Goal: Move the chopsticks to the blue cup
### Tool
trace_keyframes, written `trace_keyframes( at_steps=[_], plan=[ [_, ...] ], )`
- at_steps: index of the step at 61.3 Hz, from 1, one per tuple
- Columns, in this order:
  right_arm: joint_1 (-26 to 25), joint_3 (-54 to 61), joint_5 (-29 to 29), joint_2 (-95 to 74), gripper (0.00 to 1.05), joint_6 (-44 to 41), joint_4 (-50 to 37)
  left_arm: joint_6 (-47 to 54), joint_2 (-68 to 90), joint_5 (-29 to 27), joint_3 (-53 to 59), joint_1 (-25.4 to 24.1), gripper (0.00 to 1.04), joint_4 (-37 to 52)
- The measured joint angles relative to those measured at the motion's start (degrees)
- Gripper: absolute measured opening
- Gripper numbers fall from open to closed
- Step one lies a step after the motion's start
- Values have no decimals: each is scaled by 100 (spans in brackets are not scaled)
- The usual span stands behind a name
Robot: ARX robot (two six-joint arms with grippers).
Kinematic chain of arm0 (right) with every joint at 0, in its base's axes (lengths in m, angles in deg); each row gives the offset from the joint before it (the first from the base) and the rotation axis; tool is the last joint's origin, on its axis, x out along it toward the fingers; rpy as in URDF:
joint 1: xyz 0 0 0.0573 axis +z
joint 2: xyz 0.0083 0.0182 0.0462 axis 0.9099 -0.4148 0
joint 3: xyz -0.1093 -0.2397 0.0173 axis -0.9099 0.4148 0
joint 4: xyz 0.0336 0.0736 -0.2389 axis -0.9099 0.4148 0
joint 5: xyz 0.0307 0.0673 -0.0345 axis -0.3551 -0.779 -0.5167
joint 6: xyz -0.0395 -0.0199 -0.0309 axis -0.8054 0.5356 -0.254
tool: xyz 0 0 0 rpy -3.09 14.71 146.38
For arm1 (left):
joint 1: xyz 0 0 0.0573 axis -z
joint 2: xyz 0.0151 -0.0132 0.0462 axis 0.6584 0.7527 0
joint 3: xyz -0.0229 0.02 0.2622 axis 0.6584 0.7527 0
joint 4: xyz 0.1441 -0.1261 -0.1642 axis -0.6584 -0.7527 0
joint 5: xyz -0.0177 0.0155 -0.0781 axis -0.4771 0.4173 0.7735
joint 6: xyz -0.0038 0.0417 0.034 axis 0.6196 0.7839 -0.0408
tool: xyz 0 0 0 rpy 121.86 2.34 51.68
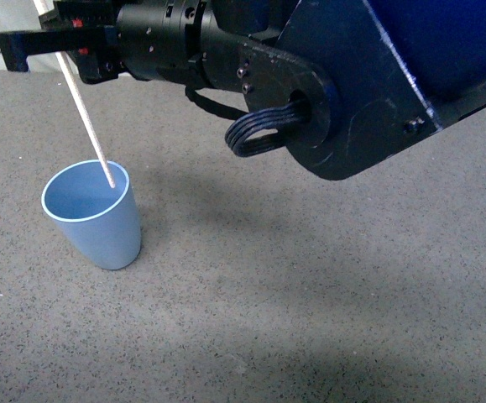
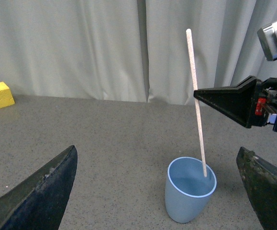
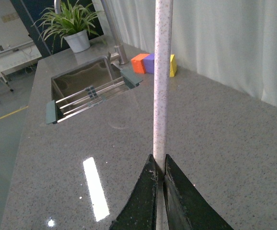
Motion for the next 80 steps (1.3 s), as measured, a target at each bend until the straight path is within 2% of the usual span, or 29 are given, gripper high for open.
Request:
trace_keyframes(
  at_steps=[34, 45, 53, 55, 68, 80],
  plan=[
    [166, 164, -9, -299, 1, -42, 160, 0, 0, 0, 0, 0, 98, 0],
    [175, 343, -13, -293, 30, -72, 109, 2, 0, 0, 0, 0, 98, 0],
    [160, 431, -9, -260, 53, -96, 63, 0, 0, 0, 0, 0, 98, 0],
    [149, 435, -7, -249, 62, -118, 63, 0, 0, 0, 0, 0, 98, 0],
    [142, 452, -42, -120, 97, -240, 66, 0, 0, 2, 0, 0, 98, 0],
    [144, 505, -46, -37, 95, -422, 68, 0, 0, 2, 0, 0, 98, 0]
  ],
)
